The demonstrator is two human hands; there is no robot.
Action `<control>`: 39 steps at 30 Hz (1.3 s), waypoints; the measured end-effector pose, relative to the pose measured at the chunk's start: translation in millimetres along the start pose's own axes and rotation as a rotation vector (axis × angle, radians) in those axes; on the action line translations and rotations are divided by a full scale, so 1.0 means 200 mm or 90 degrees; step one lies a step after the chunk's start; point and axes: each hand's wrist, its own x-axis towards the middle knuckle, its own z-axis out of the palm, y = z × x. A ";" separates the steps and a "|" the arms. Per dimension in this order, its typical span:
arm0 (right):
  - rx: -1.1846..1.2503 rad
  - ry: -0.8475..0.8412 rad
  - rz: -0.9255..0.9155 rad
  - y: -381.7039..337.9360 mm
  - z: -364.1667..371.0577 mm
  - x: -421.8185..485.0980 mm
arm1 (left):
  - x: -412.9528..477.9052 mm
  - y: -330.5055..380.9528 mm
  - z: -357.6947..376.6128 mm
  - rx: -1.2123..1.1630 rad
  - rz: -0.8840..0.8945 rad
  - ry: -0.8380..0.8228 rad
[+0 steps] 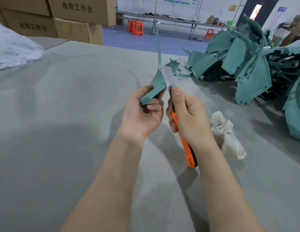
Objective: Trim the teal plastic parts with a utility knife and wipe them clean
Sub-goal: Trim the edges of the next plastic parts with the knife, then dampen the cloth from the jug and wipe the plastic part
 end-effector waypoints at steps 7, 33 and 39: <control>-0.063 -0.044 -0.033 -0.01 0.03 -0.01 | 0.01 -0.01 0.00 0.048 0.033 0.042; -0.482 -0.015 0.299 0.33 -0.04 0.09 | 0.14 0.00 -0.15 0.283 0.292 0.314; -0.625 -0.024 0.349 0.33 -0.06 0.06 | 0.14 -0.10 -0.13 0.120 0.184 0.362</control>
